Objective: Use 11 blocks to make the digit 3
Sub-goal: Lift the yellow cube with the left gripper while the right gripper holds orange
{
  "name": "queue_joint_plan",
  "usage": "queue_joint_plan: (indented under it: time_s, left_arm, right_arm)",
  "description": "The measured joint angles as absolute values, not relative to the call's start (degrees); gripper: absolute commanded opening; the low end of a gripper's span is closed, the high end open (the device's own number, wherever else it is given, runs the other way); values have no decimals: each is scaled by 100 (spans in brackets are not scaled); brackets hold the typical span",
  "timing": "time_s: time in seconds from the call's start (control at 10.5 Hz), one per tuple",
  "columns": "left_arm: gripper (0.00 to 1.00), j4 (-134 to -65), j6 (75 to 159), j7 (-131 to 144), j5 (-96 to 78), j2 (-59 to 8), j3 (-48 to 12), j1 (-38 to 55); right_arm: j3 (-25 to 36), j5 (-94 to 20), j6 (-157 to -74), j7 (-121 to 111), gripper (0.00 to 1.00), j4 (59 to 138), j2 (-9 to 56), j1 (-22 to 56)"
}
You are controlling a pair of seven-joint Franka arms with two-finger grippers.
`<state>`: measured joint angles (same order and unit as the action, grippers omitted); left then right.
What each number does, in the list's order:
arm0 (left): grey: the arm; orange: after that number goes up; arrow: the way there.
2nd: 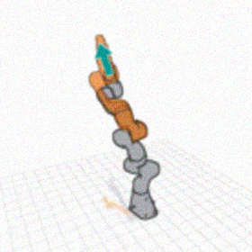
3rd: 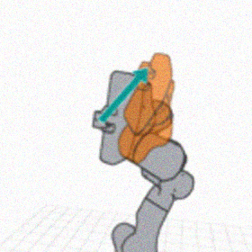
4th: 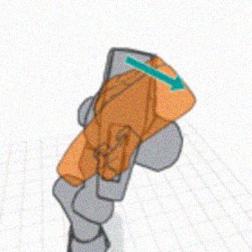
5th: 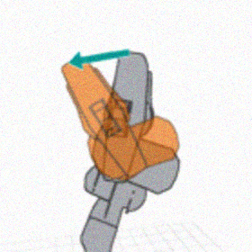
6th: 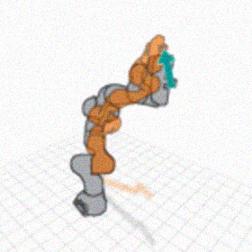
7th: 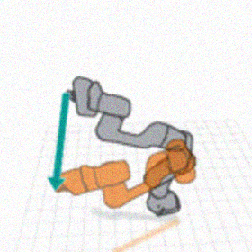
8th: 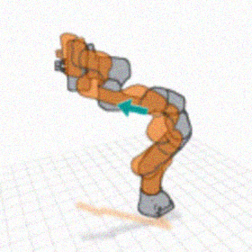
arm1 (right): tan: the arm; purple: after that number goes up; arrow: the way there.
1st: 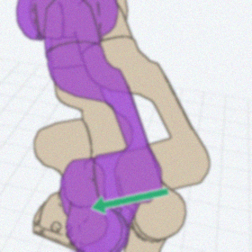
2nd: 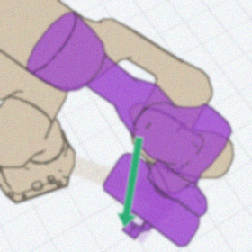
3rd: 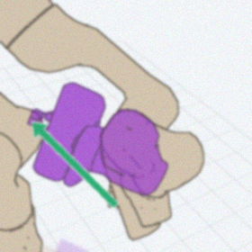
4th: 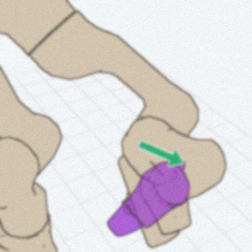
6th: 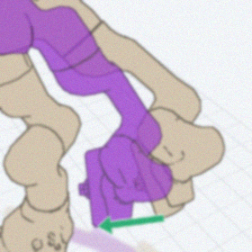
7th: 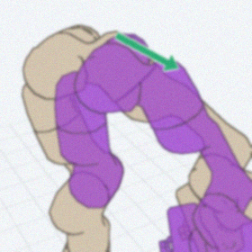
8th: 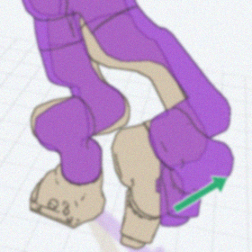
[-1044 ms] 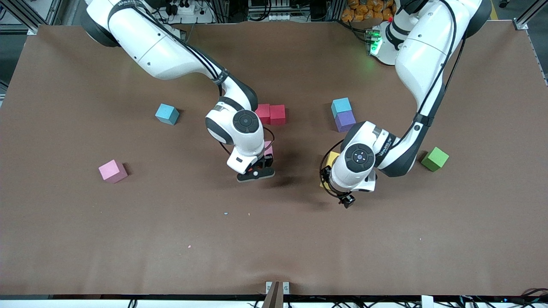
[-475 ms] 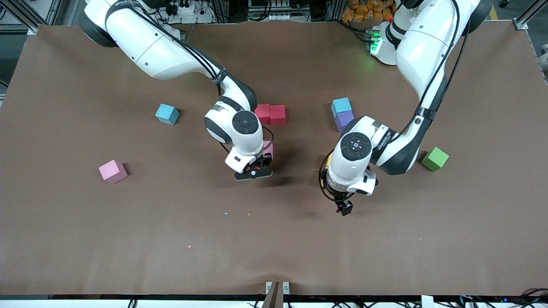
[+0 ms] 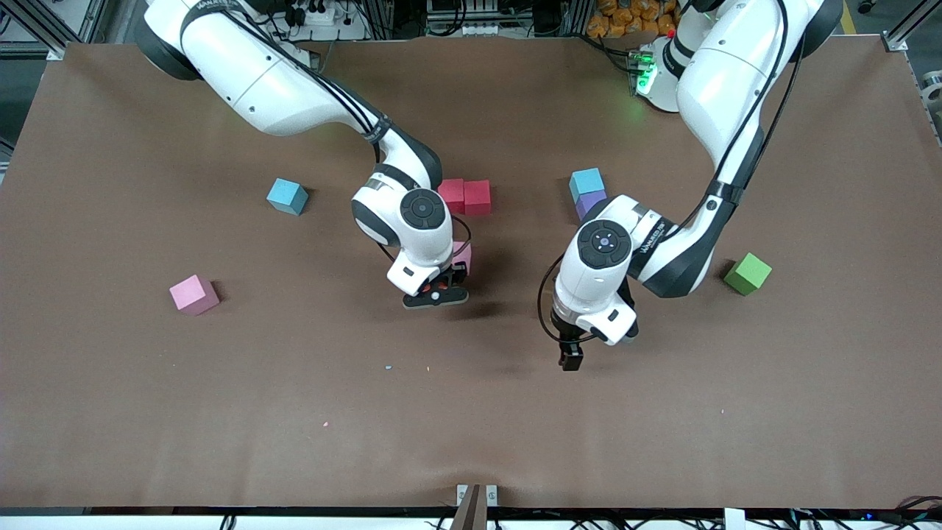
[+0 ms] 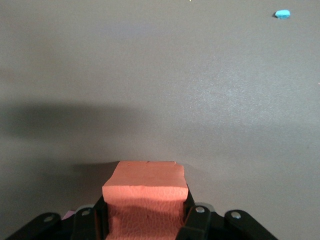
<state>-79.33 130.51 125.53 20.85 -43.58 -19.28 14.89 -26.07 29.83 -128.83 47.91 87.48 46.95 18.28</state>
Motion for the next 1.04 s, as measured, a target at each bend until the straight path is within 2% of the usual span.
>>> queue_joint_plan:
  time_s: [0.57, 1.04]
  left_arm:
    - [100, -7920, 13030, 9211, 1628, -4358, -2037, 1398]
    - [100, -7919, 12472, 6735, 1614, -4341, -2154, 1422]
  right_arm:
    - [-2683, 3040, -12836, 4862, 0, 8816, 4670, 1805]
    - [-2714, 3048, -12835, 4875, 0, 8838, 4667, 1780]
